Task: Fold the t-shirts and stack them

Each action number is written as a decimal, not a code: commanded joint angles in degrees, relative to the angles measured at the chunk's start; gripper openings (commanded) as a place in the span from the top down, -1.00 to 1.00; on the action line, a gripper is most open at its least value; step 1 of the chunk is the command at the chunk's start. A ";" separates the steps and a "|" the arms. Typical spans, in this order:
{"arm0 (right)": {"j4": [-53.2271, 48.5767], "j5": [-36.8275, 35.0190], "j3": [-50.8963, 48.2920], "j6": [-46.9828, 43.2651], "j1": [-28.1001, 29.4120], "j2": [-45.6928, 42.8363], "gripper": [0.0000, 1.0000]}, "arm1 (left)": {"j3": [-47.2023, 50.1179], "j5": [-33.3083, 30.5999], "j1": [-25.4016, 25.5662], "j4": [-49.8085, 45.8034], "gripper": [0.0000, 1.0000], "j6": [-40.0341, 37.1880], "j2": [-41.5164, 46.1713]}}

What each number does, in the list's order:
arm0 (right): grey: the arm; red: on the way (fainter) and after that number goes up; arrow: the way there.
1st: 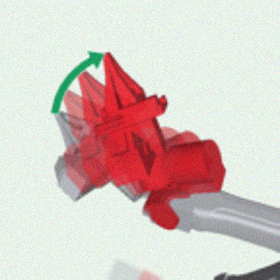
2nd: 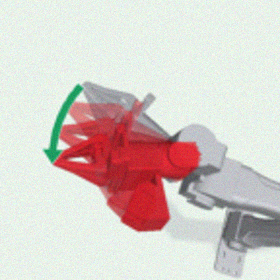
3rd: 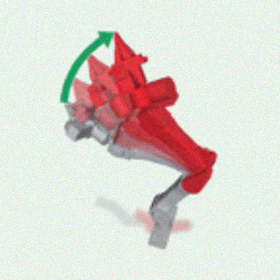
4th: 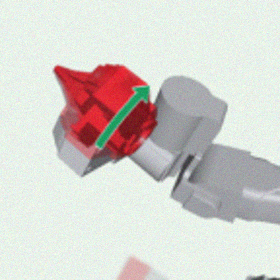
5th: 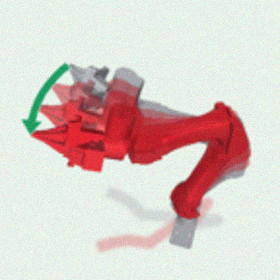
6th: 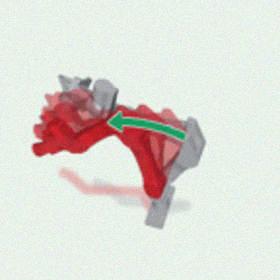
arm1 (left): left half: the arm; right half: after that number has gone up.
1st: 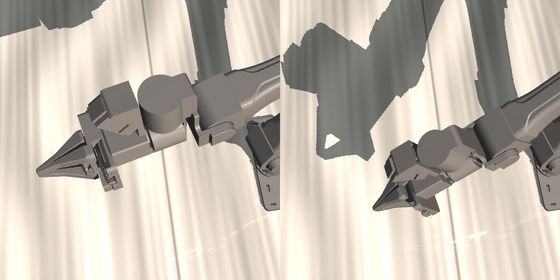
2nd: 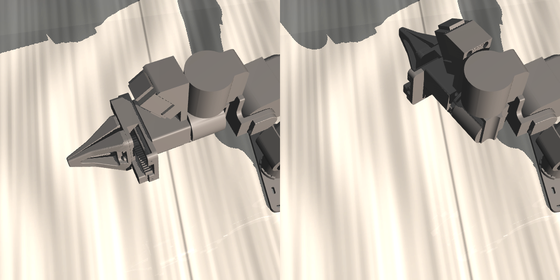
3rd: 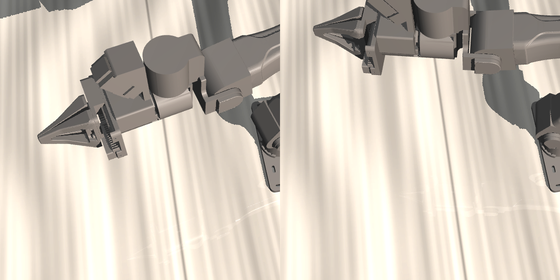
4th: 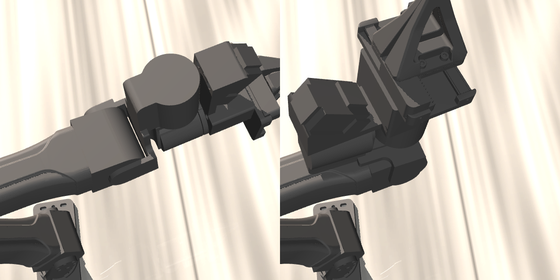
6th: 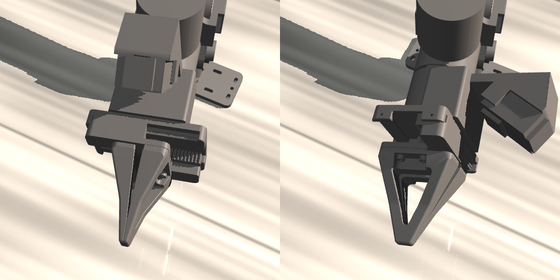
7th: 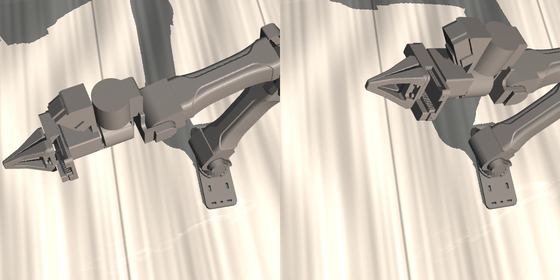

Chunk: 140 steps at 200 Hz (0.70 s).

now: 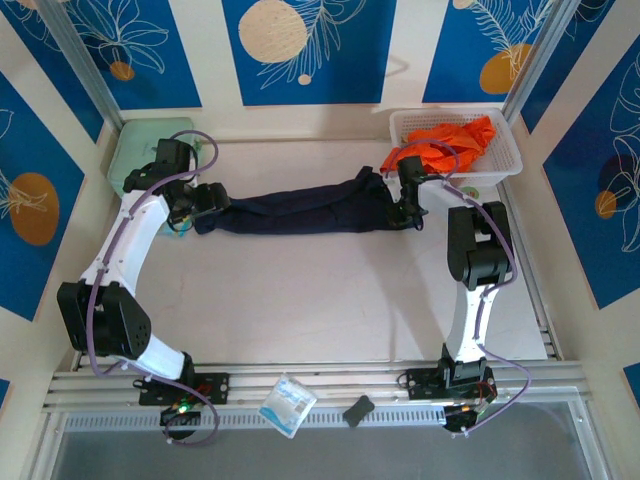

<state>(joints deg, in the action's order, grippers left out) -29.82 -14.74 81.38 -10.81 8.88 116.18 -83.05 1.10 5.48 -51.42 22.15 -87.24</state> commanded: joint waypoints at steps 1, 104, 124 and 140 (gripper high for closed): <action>-1.33 1.64 1.64 1.02 0.29 0.62 0.62 | -0.11 0.39 -0.11 0.30 -0.67 -0.36 1.05; -10.06 1.65 5.86 6.21 6.47 -19.93 1.00 | 3.33 1.00 -0.11 2.01 -0.59 0.24 1.74; -13.96 1.24 6.10 7.90 8.25 -25.38 1.00 | 4.84 1.17 -0.11 2.50 -0.57 0.26 2.24; -17.37 0.77 6.20 9.40 10.00 -29.95 1.00 | 5.92 1.35 -0.11 2.86 -0.57 0.35 2.75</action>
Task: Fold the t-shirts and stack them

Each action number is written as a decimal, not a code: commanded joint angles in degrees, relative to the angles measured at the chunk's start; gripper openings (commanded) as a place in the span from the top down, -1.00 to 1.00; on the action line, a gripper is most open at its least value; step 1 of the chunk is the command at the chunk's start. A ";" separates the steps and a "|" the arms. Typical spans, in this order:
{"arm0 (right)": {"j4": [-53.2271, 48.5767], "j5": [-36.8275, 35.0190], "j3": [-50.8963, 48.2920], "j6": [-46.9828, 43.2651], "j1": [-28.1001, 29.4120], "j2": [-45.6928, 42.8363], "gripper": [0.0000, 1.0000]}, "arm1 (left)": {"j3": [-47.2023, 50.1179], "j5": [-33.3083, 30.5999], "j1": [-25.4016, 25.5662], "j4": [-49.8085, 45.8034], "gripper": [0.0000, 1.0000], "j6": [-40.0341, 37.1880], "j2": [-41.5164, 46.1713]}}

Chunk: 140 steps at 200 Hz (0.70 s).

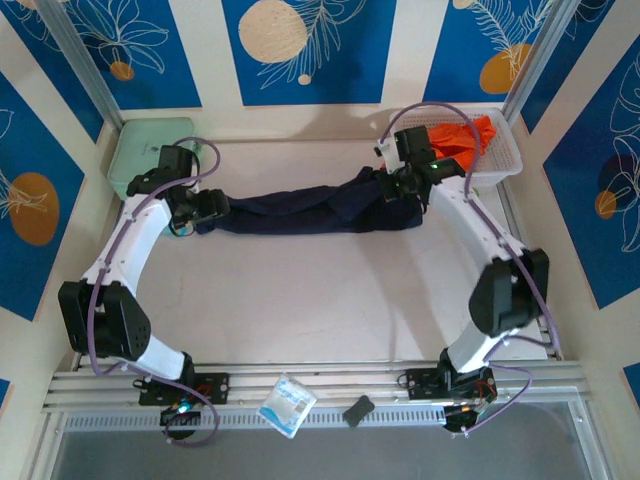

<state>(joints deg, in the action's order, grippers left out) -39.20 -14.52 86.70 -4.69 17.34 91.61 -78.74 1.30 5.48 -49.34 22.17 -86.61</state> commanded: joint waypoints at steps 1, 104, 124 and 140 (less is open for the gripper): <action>-8.26 0.55 0.91 3.37 1.68 -5.65 1.00 | 1.68 1.16 -0.11 0.81 -0.57 0.33 2.13; -30.87 3.43 0.53 23.82 17.75 -29.21 1.00 | 5.12 0.74 -0.12 1.33 -0.57 0.59 4.59; -32.58 2.86 -4.32 29.61 21.99 -30.25 1.00 | 6.37 0.47 -0.16 1.23 -0.57 0.67 5.08; -31.79 3.36 -10.01 34.30 24.84 -30.44 1.00 | 7.22 0.46 -0.13 1.19 -0.57 0.69 5.05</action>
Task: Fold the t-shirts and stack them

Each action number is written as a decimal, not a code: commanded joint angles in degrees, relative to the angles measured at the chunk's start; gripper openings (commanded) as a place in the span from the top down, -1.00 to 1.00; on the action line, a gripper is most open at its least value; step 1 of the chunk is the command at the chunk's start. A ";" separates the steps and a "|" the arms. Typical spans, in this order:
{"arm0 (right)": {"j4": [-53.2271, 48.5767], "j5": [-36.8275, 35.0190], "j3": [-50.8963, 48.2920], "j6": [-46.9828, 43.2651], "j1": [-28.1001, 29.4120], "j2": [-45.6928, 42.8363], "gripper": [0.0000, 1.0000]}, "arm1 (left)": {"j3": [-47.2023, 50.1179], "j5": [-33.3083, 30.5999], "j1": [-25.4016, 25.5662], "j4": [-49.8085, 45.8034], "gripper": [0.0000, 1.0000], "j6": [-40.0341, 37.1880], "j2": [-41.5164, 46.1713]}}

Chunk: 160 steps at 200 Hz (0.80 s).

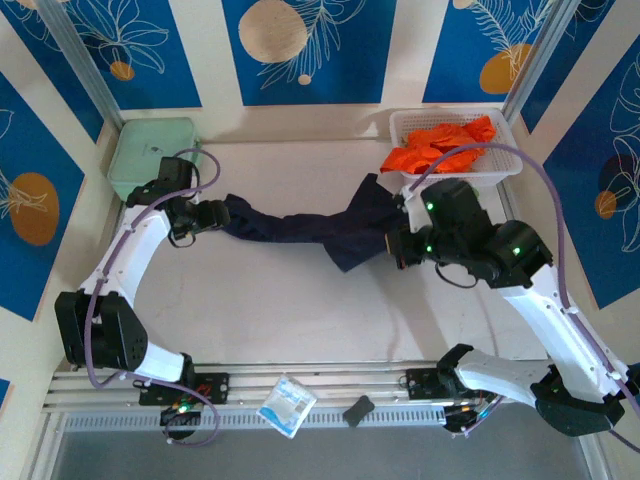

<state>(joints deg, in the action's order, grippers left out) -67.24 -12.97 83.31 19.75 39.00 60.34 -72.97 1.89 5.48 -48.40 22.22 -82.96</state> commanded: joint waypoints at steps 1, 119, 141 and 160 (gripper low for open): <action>-3.67 1.94 -7.00 10.13 3.36 0.84 1.00 | 1.44 -0.13 -0.12 0.24 -0.58 0.68 1.40; 3.87 -15.30 -29.23 30.49 5.60 21.82 0.99 | -3.45 3.31 -0.11 12.40 -0.51 4.24 -14.79; 2.75 -17.23 -28.08 31.74 6.15 25.12 0.29 | -8.68 3.74 -0.11 13.21 -0.50 4.33 -20.93; 2.64 -17.44 -27.09 31.18 6.35 25.11 -0.05 | -12.87 4.54 -0.11 13.94 -0.46 4.58 -25.54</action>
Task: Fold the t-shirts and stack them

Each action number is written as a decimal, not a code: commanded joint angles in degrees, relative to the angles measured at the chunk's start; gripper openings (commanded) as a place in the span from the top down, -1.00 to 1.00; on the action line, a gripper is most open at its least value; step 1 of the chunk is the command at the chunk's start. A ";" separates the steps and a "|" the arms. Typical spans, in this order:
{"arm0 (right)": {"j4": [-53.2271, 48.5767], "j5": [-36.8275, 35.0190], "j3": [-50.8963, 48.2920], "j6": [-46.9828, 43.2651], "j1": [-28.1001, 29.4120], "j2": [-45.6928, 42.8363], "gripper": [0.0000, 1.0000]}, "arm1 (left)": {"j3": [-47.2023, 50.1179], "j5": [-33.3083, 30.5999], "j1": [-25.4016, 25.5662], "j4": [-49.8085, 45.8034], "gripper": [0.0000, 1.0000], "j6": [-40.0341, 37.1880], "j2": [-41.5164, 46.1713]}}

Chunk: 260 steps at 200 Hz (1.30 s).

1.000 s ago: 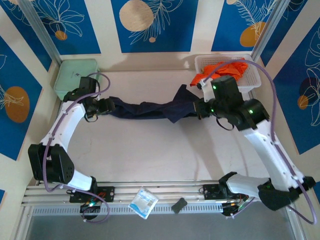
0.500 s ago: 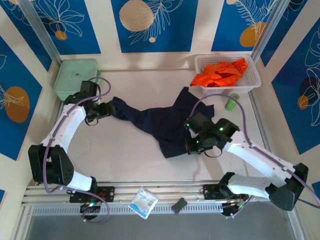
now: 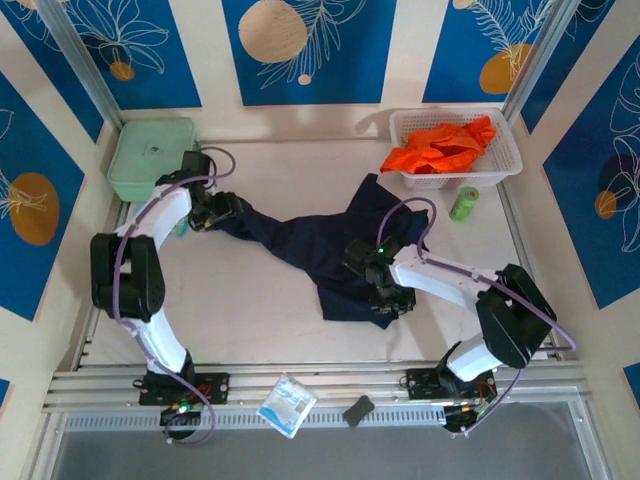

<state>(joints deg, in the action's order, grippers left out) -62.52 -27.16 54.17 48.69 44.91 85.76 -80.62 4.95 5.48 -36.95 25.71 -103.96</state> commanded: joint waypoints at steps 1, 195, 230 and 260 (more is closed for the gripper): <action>-2.08 -3.25 2.15 2.18 0.45 -0.27 -0.06 | -5.41 1.52 -0.16 2.58 -0.46 1.09 -4.74; 21.31 22.29 6.76 -17.08 -27.01 -3.29 -0.08 | -6.99 -0.80 3.26 -4.59 1.00 -1.90 16.41; 23.18 22.81 9.16 -18.30 -27.84 2.33 -0.08 | 6.30 -4.20 4.31 -9.71 1.00 0.21 33.56; 24.23 22.67 10.08 -18.71 -27.82 6.30 -0.08 | 19.75 -5.44 6.06 -13.12 0.94 4.69 45.55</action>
<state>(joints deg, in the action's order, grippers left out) -39.81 -6.57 62.70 31.44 17.21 89.69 -70.06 2.31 10.20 -43.00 26.59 -63.13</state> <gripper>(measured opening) 0.540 0.061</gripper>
